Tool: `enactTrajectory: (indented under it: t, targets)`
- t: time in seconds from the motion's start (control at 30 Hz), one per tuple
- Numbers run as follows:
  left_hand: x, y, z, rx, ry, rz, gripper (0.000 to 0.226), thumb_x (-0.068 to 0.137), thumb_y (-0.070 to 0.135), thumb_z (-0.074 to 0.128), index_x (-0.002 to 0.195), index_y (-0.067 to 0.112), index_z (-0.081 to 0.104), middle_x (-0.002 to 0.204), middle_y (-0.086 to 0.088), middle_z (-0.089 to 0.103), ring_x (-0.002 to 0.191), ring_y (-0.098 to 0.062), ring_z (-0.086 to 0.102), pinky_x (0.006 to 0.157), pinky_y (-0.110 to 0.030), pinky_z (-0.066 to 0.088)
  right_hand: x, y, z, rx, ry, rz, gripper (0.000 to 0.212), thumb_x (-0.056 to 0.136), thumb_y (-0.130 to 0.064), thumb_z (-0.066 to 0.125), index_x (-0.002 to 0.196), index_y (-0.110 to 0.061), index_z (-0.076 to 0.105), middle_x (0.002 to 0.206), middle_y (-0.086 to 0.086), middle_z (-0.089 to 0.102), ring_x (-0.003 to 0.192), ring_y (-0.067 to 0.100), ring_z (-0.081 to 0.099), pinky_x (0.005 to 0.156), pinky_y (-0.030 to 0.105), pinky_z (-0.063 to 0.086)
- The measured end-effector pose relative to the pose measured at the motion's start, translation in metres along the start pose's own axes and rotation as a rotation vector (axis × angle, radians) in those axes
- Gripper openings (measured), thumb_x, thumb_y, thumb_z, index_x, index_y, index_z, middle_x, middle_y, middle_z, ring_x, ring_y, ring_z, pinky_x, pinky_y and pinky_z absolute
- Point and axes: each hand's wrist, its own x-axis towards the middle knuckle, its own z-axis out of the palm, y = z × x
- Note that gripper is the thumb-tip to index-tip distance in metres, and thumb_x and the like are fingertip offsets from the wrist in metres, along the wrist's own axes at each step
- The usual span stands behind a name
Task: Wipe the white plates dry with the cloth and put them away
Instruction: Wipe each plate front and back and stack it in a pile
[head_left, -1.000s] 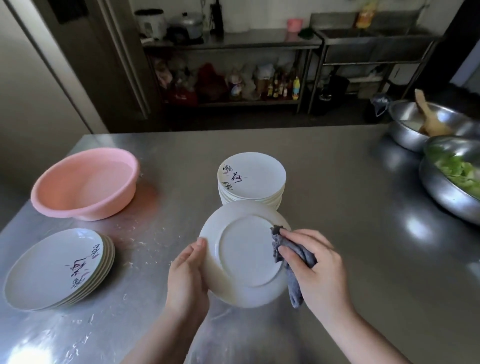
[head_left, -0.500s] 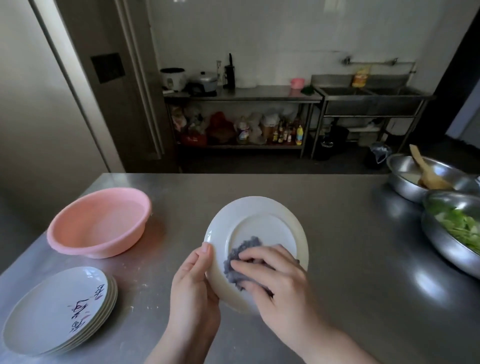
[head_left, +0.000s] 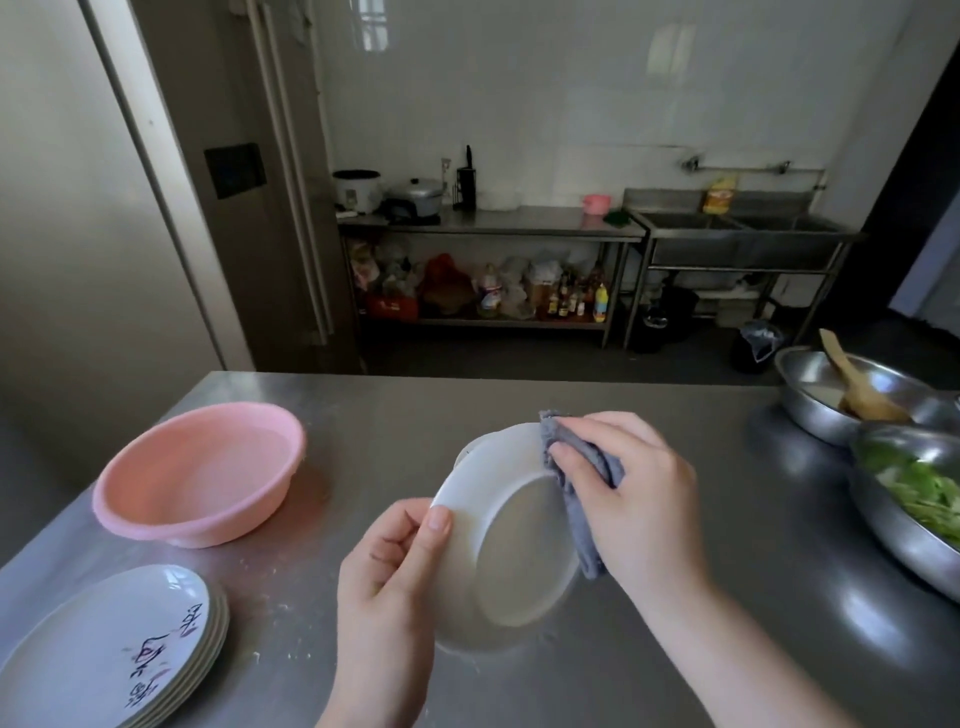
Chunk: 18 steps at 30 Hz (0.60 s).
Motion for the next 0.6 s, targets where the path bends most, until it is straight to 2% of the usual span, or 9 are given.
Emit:
enactTrajectory:
  t: [0.13, 0.17, 0.27, 0.33, 0.47, 0.5, 0.6]
  targets:
    - [0.006, 0.006, -0.001, 0.039, -0.063, 0.018, 0.018, 0.078, 0.031, 0.067, 0.074, 0.014, 0.071, 0.067, -0.004, 0.067, 0.058, -0.01, 0.057, 0.051, -0.015, 0.044, -0.016, -0.018, 0.013, -0.03, -0.105, -0.239, 0.023, 0.076, -0.014, 0.073, 0.098, -0.02, 0.076, 0.096, -0.012, 0.064, 0.094, 0.007, 0.058, 0.085, 0.014, 0.043]
    - [0.006, 0.007, 0.0, 0.042, -0.068, 0.017, 0.019, 0.078, 0.032, 0.068, 0.075, 0.013, 0.071, 0.068, -0.005, 0.067, 0.058, -0.011, 0.057, 0.051, -0.015, 0.045, -0.014, -0.018, 0.013, -0.01, -0.129, -0.25, 0.023, 0.076, -0.014, 0.073, 0.098, -0.02, 0.076, 0.096, -0.012, 0.064, 0.094, 0.007, 0.059, 0.085, 0.015, 0.044]
    - [0.007, 0.009, 0.001, 0.067, -0.068, 0.034, 0.019, 0.08, 0.031, 0.063, 0.074, 0.015, 0.071, 0.066, -0.001, 0.067, 0.057, -0.009, 0.057, 0.051, -0.013, 0.044, 0.005, -0.007, 0.004, 0.033, -0.06, -0.077, 0.022, 0.077, -0.006, 0.075, 0.094, -0.021, 0.077, 0.093, -0.012, 0.066, 0.092, 0.01, 0.062, 0.082, 0.013, 0.044]
    - [0.008, 0.012, 0.002, 0.078, -0.069, 0.034, 0.02, 0.082, 0.031, 0.061, 0.074, 0.015, 0.072, 0.066, -0.002, 0.068, 0.057, -0.009, 0.058, 0.051, -0.014, 0.044, 0.007, -0.01, 0.002, 0.0, -0.036, -0.068, 0.023, 0.078, -0.004, 0.075, 0.094, -0.02, 0.077, 0.093, -0.012, 0.066, 0.092, 0.012, 0.062, 0.082, 0.013, 0.043]
    - [0.008, 0.013, 0.003, 0.09, -0.078, 0.029, 0.022, 0.084, 0.031, 0.06, 0.08, 0.014, 0.074, 0.072, -0.008, 0.07, 0.063, -0.012, 0.06, 0.055, -0.018, 0.047, -0.01, -0.026, 0.014, -0.049, -0.155, -0.324, 0.024, 0.077, -0.012, 0.073, 0.099, -0.021, 0.076, 0.094, -0.012, 0.064, 0.091, 0.009, 0.057, 0.083, 0.017, 0.045]
    - [0.008, 0.013, 0.002, 0.091, -0.075, 0.028, 0.022, 0.084, 0.031, 0.06, 0.081, 0.014, 0.074, 0.072, -0.008, 0.07, 0.063, -0.013, 0.06, 0.055, -0.018, 0.047, -0.007, -0.023, 0.013, -0.03, -0.17, -0.323, 0.024, 0.077, -0.012, 0.074, 0.098, -0.021, 0.076, 0.094, -0.012, 0.064, 0.091, 0.008, 0.057, 0.083, 0.017, 0.045]
    - [0.007, 0.014, 0.001, 0.115, -0.049, 0.027, 0.024, 0.083, 0.034, 0.061, 0.077, 0.014, 0.072, 0.069, -0.005, 0.069, 0.06, -0.011, 0.059, 0.053, -0.017, 0.046, 0.011, -0.012, 0.005, 0.067, -0.107, -0.081, 0.024, 0.078, -0.005, 0.075, 0.092, -0.024, 0.077, 0.092, -0.014, 0.065, 0.09, 0.002, 0.06, 0.081, 0.008, 0.04]
